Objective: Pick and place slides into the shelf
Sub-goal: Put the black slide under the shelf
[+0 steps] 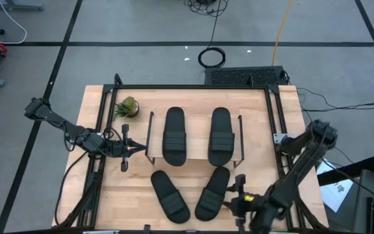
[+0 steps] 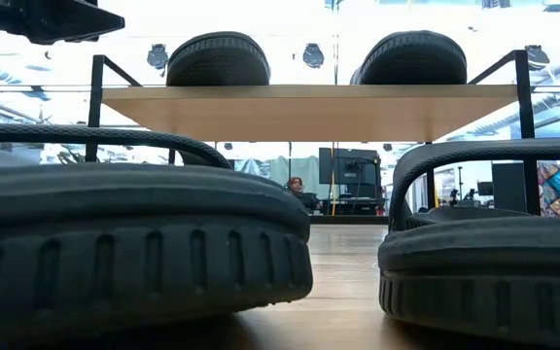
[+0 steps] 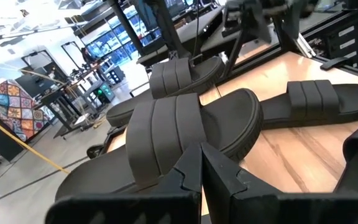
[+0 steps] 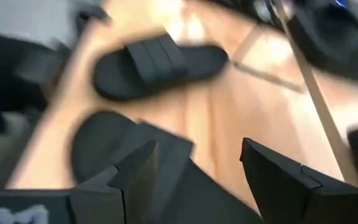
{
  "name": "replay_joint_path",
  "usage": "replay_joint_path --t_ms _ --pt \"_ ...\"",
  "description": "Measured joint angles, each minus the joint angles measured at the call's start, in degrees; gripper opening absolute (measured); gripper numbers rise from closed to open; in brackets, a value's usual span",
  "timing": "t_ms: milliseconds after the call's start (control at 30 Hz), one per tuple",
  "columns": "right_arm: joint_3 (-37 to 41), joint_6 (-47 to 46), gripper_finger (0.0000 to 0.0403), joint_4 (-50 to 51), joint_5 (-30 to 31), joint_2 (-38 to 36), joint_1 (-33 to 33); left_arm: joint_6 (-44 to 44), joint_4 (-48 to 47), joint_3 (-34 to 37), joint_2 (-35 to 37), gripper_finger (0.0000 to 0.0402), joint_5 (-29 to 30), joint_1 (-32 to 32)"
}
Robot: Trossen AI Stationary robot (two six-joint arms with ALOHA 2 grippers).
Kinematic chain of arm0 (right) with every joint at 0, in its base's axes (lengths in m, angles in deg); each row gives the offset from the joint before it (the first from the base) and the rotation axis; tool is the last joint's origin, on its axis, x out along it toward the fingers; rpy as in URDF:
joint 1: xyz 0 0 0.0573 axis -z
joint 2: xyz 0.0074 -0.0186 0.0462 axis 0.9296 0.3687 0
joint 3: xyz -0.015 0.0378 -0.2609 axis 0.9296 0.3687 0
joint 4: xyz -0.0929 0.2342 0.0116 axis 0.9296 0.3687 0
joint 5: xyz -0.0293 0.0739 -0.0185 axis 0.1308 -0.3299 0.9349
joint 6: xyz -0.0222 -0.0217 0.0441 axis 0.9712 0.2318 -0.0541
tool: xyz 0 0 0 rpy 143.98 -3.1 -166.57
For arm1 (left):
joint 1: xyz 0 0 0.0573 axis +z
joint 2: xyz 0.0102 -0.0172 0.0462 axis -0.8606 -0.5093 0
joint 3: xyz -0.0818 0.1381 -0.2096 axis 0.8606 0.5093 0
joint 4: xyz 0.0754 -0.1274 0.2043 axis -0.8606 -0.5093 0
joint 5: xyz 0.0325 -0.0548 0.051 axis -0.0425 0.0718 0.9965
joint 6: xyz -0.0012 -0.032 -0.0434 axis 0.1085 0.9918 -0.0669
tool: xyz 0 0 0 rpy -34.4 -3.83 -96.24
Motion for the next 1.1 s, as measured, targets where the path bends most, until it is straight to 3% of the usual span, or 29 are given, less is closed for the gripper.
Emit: replay_joint_path --t_ms 167,333,667,867,1100 --pt "-10.9 -17.1 0.0223 19.9 -6.0 11.6 2.1 0.8 -0.4 0.0 0.0 0.0008 0.0 0.0" --pt "-20.8 -23.5 0.0223 29.7 -5.9 19.4 1.9 0.9 -0.4 0.0 0.0 0.0008 0.0 0.0" --pt "-37.0 -14.7 0.0176 23.4 -2.8 30.7 1.7 -1.6 0.9 0.0 0.0 0.0008 0.0 0.0" --pt "-38.3 -14.8 0.0148 25.0 1.4 34.1 2.6 -3.7 2.5 0.0 0.0 0.0008 0.0 0.0" --pt "-38.3 -3.7 0.0117 17.2 -0.2 31.8 3.2 -4.1 3.0 0.0 0.0 0.0008 -0.4 0.0"
